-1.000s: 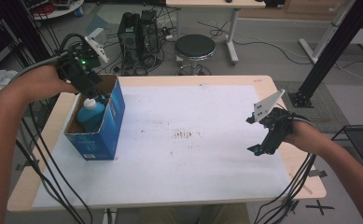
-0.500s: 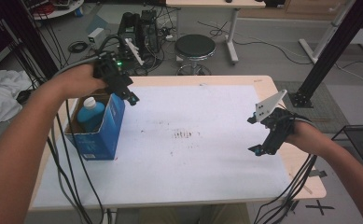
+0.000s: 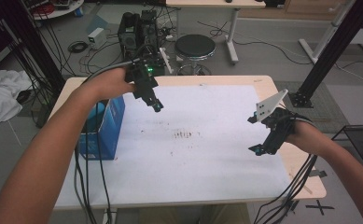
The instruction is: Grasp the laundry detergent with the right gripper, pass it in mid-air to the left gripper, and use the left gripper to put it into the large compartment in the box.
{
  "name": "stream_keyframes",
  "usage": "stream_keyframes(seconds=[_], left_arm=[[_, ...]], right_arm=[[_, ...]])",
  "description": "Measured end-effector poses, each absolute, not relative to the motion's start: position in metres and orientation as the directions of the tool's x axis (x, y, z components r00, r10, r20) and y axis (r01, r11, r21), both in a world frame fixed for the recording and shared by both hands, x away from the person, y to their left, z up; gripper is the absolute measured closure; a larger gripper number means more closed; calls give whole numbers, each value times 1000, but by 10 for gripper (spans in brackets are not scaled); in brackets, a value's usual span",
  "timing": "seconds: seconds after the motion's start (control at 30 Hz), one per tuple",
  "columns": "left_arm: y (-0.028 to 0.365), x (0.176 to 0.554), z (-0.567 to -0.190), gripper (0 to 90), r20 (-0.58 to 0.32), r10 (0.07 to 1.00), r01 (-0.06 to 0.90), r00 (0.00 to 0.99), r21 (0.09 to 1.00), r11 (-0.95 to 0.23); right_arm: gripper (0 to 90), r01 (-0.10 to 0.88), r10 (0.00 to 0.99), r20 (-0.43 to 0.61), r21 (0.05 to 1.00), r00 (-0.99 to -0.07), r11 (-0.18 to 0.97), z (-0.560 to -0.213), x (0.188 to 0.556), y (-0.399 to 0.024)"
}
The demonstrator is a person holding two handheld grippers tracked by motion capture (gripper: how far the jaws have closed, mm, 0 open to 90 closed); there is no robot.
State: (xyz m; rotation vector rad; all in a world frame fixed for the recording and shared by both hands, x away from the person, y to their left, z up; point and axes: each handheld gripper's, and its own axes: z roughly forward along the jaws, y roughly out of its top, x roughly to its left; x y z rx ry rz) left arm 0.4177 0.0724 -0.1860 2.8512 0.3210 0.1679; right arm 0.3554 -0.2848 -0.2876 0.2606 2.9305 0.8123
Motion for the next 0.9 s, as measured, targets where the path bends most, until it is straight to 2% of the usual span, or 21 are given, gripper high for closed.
stream_keyframes(seconds=[0.2,0.63,0.83,0.9], left_arm=[[66,423,-189,142,109,227,190,968,273,-943],[57,438,-203,142,132,273,226,953,290,-930],[49,444,-214,142,121,247,211,961,257,-943],[45,445,-216,142,120,234,199,965,250,-947]], right_arm=[[8,143,190,-38,517,-981,844,-288,356,-285],[7,146,187,-29,511,-982,847,-289,362,-279],[8,155,189,-16,508,-982,847,-287,365,-278],[8,132,181,-45,519,-982,845,-287,369,-277]])
